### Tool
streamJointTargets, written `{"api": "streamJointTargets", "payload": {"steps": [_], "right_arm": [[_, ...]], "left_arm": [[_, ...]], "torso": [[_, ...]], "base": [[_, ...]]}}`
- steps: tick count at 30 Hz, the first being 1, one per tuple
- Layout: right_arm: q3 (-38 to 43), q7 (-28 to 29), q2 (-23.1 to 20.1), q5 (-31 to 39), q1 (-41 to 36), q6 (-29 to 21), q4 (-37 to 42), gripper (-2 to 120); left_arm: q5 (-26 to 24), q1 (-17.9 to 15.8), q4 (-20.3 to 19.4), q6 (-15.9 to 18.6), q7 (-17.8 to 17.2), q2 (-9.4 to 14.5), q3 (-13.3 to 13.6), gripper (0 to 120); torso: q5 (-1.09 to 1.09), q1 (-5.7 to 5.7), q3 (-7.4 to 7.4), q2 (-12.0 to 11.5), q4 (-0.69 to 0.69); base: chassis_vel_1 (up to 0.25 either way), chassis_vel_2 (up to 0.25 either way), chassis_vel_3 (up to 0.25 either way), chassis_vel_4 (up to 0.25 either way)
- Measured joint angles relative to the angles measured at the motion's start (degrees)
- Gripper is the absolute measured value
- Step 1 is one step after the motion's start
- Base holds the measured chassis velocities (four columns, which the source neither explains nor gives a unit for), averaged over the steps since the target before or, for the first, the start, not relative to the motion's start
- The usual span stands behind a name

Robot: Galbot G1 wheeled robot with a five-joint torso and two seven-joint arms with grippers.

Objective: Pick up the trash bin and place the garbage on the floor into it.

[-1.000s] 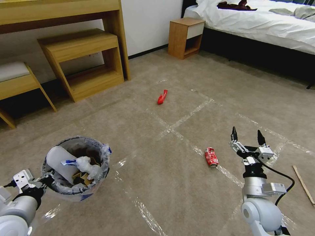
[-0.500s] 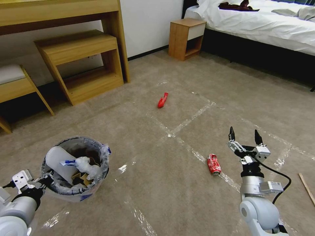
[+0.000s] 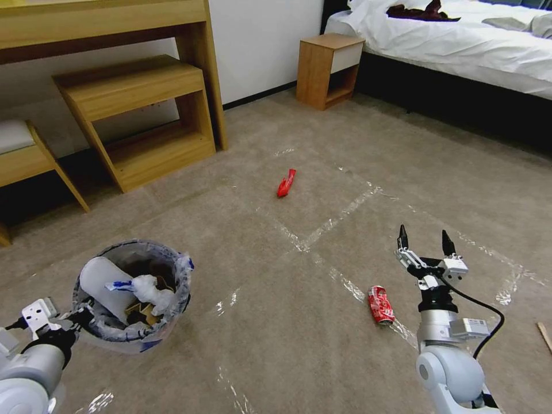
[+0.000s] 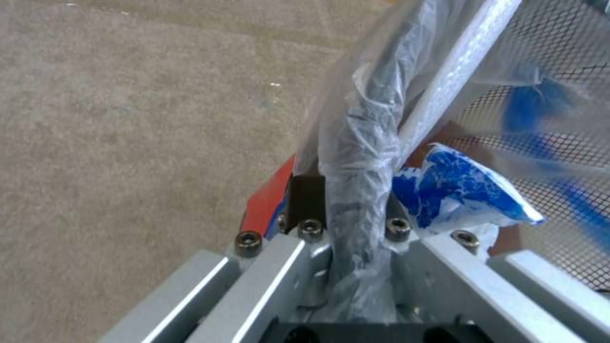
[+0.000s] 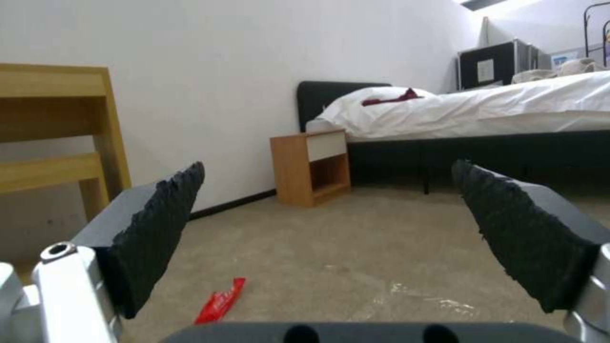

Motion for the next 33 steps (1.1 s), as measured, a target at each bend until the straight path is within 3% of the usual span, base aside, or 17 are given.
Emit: {"api": "streamJointTargets", "payload": {"steps": [15, 19, 23, 24, 26, 27, 30, 31, 33], "right_arm": [[-1.09, 0.39, -0.56, 0.16, 1.04, 0.18, -0.89, 100], [-2.47, 2.43, -2.0, 2.91, 1.88, -2.14, -0.62, 100], [-5.3, 15.12, -6.43, 10.14, 3.96, -16.31, 0.08, 100], [-5.3, 15.12, -6.43, 10.14, 3.96, -16.31, 0.08, 100], [-6.3, 23.0, -8.55, 14.47, 5.12, -26.6, -0.49, 100], [-6.3, 23.0, -8.55, 14.47, 5.12, -26.6, -0.49, 100], [-7.98, 30.31, -10.95, 21.09, 7.51, -37.29, -2.83, 100], [-7.98, 30.31, -10.95, 21.09, 7.51, -37.29, -2.83, 100], [-9.7, 33.51, -11.88, 23.72, 9.56, -42.34, -5.45, 100]], "left_arm": [[0.05, -0.22, 0.56, -0.09, 0.01, -0.13, -0.22, 1], [0.2, -0.13, 0.76, -0.11, 0.01, -0.32, -0.15, 1], [0.62, 0.08, 0.91, -0.23, 0.09, -0.43, -0.11, 1], [0.62, 0.08, 0.91, -0.23, 0.09, -0.43, -0.11, 1], [0.54, 0.07, 0.89, -0.24, 0.09, -0.24, -0.24, 1], [0.54, 0.07, 0.89, -0.24, 0.09, -0.24, -0.24, 1], [0.35, 0.01, 0.93, -0.33, 0.09, 0.03, -0.6, 1], [0.35, 0.01, 0.93, -0.33, 0.09, 0.03, -0.6, 1], [0.3, -0.02, 0.97, -0.34, 0.09, 0.05, -0.62, 1]], "torso": [[0.0, 0.0, 0.0, 0.0, 0.0], [0.01, 0.0, 0.0, 0.0, 0.0], [0.01, 0.0, 0.0, 0.0, 0.01], [0.01, 0.0, 0.0, 0.0, 0.01], [0.0, 0.0, 0.0, 0.0, 0.0], [0.0, 0.0, 0.0, 0.0, 0.0], [0.0, 0.0, 0.0, 0.0, 0.0], [0.0, 0.0, 0.0, 0.0, 0.0], [0.01, 0.0, 0.01, 0.0, 0.0]], "base": [[0.0, 0.0, 0.0, 0.0], [0.0, 0.0, 0.0, 0.0], [0.0, 0.0, 0.0, 0.0], [0.0, 0.0, 0.0, 0.0], [0.0, 0.0, 0.0, 0.0], [0.0, 0.0, 0.0, 0.0], [0.0, 0.0, 0.0, 0.0], [0.0, 0.0, 0.0, 0.0], [0.0, 0.0, 0.0, 0.0]]}}
